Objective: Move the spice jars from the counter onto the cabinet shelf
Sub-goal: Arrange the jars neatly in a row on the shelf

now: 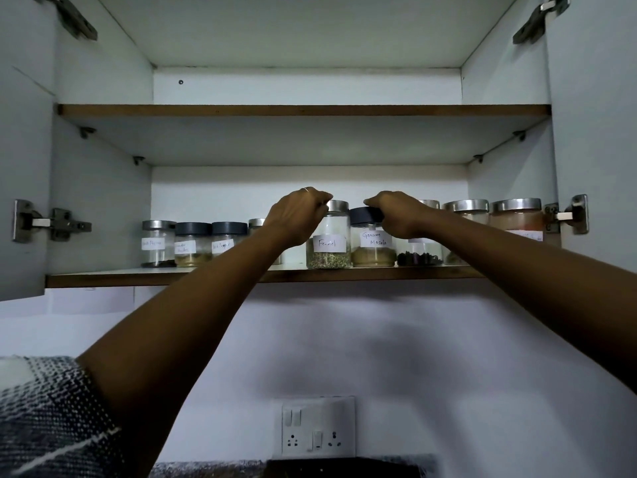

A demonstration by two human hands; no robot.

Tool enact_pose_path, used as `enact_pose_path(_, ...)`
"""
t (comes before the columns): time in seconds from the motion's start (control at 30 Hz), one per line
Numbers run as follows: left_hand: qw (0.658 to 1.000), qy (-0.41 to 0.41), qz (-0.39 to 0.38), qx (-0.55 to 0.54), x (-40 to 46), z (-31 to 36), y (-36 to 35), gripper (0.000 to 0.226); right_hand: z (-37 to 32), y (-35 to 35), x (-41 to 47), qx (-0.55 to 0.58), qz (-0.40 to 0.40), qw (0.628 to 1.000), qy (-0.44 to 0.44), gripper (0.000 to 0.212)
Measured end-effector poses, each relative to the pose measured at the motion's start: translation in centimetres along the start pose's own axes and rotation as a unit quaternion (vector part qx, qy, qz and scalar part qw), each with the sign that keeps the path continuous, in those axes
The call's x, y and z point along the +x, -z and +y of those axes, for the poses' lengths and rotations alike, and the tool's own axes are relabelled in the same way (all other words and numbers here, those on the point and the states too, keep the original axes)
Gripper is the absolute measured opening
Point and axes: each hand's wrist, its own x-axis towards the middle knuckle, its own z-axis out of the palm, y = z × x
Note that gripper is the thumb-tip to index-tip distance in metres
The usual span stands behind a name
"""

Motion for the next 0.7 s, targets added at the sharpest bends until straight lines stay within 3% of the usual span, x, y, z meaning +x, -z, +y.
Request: enact_pose_path(0.7,0.999,0.034,-0.022,-0.016,2.1,-3.2,-2.9,0.034,0.1,-3.0,2.8,0.012,0.036,0.999,0.020,0.029)
